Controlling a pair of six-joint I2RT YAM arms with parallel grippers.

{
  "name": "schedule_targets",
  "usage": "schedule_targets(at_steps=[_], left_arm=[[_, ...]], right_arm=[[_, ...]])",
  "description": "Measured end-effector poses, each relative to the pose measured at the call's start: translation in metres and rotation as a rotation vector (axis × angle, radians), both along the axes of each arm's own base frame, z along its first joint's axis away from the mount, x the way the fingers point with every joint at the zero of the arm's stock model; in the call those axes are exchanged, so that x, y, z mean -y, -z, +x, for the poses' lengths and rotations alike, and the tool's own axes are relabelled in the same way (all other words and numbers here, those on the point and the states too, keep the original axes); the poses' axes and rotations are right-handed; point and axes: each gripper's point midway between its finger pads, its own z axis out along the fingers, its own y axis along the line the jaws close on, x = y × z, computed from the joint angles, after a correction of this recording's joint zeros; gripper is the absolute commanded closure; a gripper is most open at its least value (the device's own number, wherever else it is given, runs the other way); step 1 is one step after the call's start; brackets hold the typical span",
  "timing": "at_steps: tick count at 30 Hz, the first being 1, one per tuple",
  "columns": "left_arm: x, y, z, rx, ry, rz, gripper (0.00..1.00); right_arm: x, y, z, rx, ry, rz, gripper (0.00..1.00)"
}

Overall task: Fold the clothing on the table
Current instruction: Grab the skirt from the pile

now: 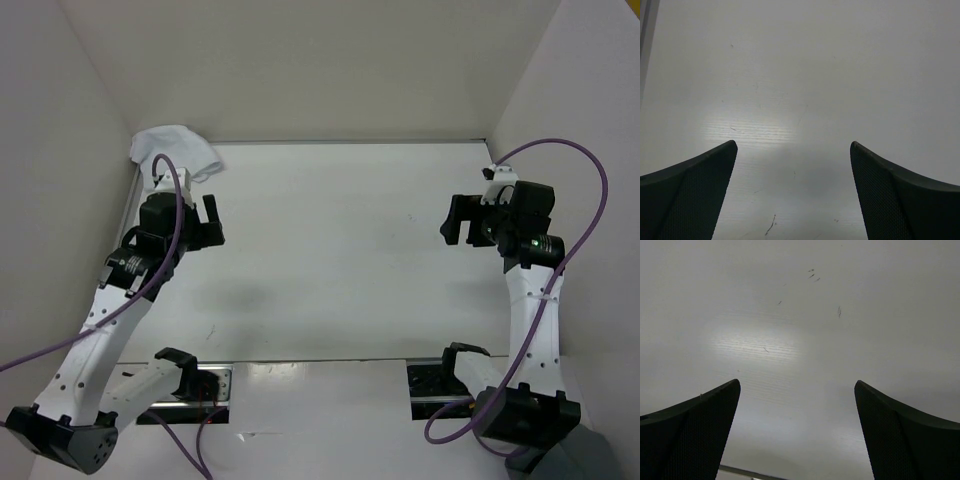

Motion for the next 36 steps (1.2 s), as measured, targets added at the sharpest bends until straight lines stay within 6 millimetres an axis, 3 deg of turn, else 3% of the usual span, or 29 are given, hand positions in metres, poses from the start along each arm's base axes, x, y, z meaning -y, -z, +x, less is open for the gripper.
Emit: schedule_targets(at_steps=[15, 21, 25, 28, 31, 36], left_arm=[[-0.013, 0.002, 0.0, 0.013, -0.108, 0.023, 0.0], [-0.034, -0.002, 0.005, 0.031, -0.211, 0.105, 0.0], [-0.053, -0.015, 0.042, -0.001, -0.303, 0.185, 0.0], [-0.06, -0.023, 0.097, -0.016, -0.371, 0.225, 0.0], [-0.054, -0.005, 0.138, -0.073, -0.362, 0.27, 0.0], [-0.05, 0.021, 0.172, -0.139, -0.354, 0.324, 0.0]], right_arm=[[0.004, 0.004, 0.004, -0.014, 0.025, 0.0, 0.0], [0.002, 0.017, 0.004, -0.035, 0.023, 0.016, 0.0], [-0.001, 0.017, 0.004, -0.032, 0.005, 0.028, 0.0], [-0.005, 0.013, 0.003, -0.013, -0.02, 0.033, 0.0], [-0.009, 0.007, -0.001, 0.02, -0.034, 0.032, 0.0], [-0.013, -0.005, -0.007, 0.071, -0.048, 0.027, 0.0]])
